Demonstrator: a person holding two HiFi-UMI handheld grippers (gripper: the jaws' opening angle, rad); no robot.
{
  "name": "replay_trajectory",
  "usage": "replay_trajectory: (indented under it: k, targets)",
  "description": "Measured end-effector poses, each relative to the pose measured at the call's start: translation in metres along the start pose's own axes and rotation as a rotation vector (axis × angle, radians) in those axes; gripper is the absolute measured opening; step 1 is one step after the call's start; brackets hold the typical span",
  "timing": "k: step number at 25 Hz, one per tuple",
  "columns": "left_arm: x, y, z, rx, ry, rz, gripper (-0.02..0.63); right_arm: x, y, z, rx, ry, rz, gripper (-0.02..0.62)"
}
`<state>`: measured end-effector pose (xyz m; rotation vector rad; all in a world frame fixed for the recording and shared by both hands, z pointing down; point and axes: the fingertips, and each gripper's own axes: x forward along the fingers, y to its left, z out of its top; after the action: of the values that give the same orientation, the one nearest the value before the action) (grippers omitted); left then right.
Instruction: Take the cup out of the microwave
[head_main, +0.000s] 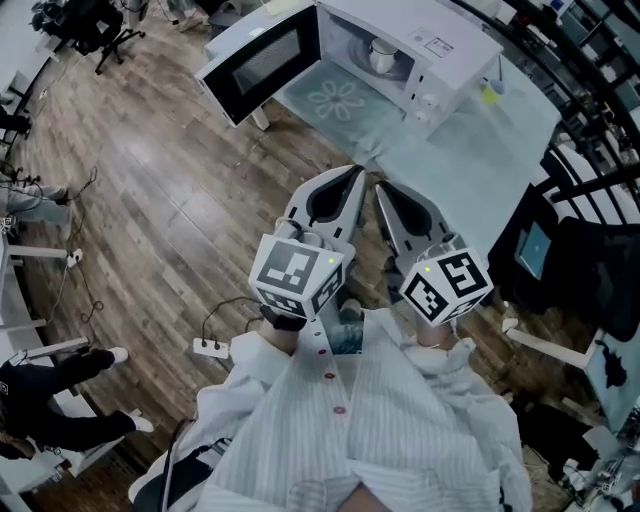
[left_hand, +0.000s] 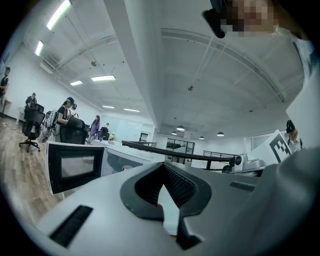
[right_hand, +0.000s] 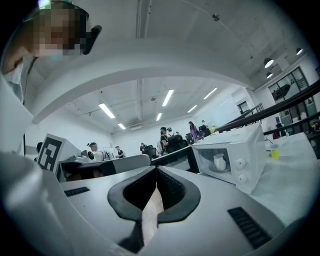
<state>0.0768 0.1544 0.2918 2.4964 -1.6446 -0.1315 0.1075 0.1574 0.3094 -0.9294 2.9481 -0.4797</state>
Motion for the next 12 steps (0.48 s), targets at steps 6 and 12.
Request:
replay_trajectory:
  k: [6,12]
  targets:
    - [0.027,0.061,0.019,0.003,-0.007,0.001,0.009,0.065,-0.012,0.014,0.000,-0.003,-0.006,0.035]
    - [0.049,0.118,0.031,0.011,-0.005,-0.011,0.009,0.126,-0.018,0.027,-0.001,-0.015,-0.014,0.035]
